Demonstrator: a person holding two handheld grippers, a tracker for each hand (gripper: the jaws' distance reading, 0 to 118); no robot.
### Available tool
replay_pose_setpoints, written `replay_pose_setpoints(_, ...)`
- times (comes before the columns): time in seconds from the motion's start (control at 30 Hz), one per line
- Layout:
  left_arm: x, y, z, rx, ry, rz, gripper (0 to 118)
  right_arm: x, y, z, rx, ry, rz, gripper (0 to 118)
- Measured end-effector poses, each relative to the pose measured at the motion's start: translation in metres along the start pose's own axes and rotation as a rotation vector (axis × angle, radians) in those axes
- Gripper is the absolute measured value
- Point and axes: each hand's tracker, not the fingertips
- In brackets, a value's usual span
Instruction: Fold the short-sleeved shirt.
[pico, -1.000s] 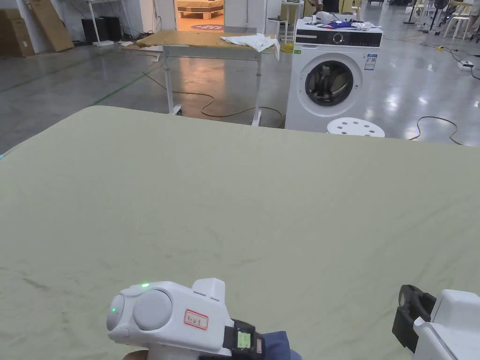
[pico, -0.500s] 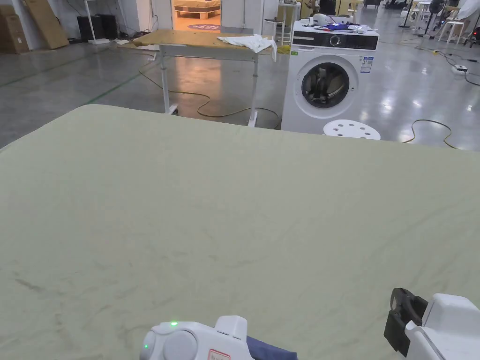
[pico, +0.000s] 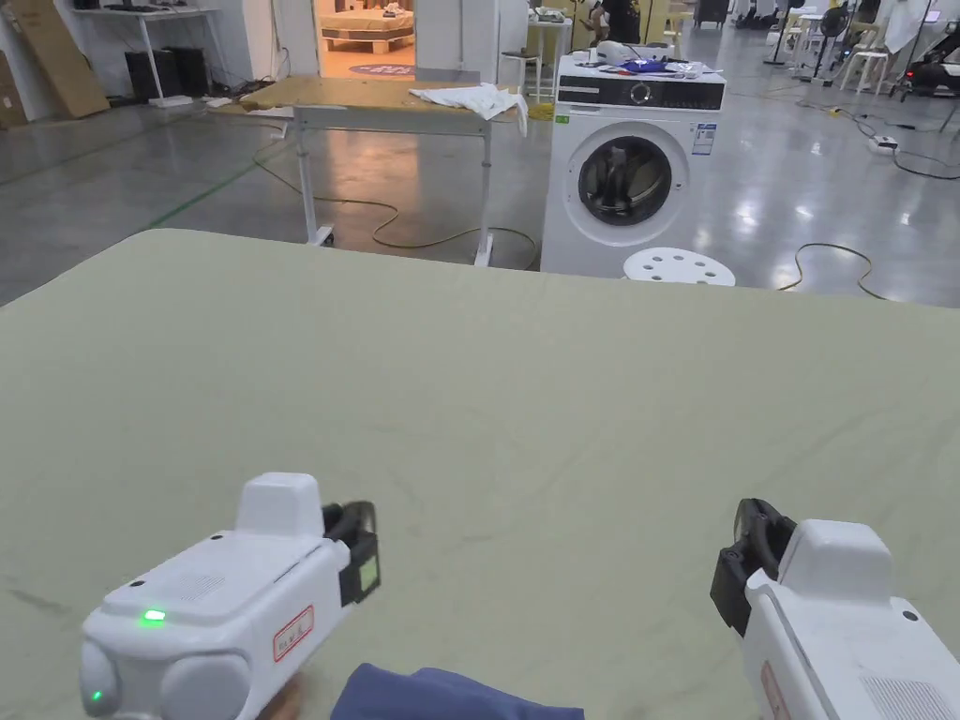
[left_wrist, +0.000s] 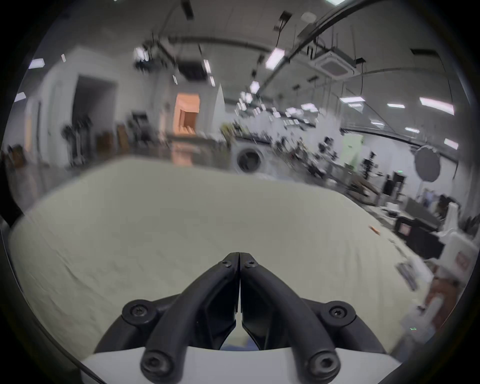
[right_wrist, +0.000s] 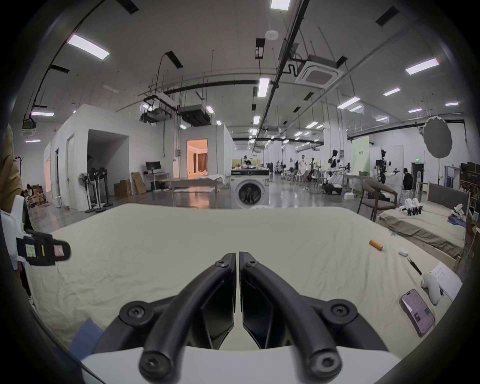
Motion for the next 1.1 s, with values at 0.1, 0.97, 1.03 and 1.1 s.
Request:
replay_pose_setpoints(0.1, 0.001, 0.0, 0.011, 0.125, 0.094, -0.084, 2, -0.003, 0.007, 0.004, 0.059, -0.025, -0.011, 1)
replay_pose_setpoints(0.97, -0.108, -0.087, 0.015, -0.402, -0.203, 0.339, 45, -0.087, -0.147, 0.042, -0.469, 0.255, 0.129, 1)
replay_pose_setpoints(1.03, -0.123, -0.092, 0.003, -0.472, -0.289, 0.45, 76, -0.09, -0.144, 0.043, -0.466, 0.255, 0.149, 1)
replay_pose_setpoints(1.1, -0.132, -0.098, -0.009, -0.526, -0.356, 0.521, 89, -0.089, -0.144, 0.041, -0.47, 0.254, 0.141, 1)
